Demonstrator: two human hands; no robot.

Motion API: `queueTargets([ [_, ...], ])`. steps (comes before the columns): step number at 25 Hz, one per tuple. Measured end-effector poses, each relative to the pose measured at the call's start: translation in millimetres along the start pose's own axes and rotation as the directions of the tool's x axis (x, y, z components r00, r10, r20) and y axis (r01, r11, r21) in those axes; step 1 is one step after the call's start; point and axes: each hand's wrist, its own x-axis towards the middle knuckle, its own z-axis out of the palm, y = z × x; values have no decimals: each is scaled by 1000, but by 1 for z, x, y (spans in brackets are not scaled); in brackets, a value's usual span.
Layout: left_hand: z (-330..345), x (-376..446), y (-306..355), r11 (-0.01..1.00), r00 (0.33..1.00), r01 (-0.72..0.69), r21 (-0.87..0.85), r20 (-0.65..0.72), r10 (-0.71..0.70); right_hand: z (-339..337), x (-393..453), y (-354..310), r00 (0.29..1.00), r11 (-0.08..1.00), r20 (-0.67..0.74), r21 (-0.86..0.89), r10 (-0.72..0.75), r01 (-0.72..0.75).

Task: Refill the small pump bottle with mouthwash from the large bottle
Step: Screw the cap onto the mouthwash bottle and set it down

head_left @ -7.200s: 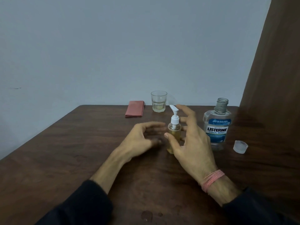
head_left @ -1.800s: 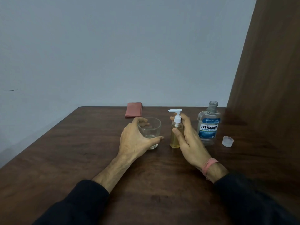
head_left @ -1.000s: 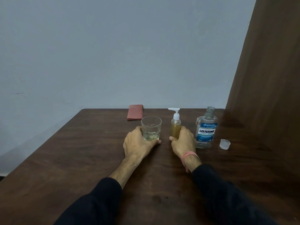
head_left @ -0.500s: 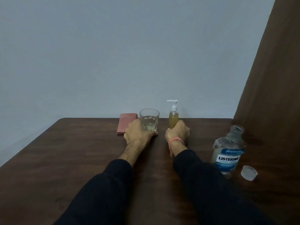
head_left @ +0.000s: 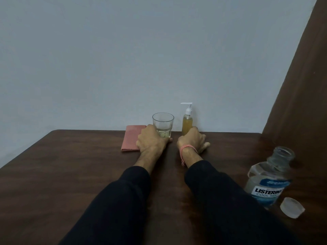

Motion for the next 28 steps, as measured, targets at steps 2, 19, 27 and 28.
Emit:
queueTargets([
  [2,-1,-6,0,999,1000,-6,35,20,5,-2,-2,3,1000,999,26,36,-3,2],
  [19,-43,-234,-23,948,960,-229,-219,112,258,-173,-190,108,855,963,456,215,-246,162],
  [27,-31,-282,22,822,884,-234,-520,238,403,-255,-176,199,927,948,291,280,-235,152],
  [28,-27,-284,27,811,868,-228,-539,265,420,-268,-172,204,960,957,170,228,-223,182],
])
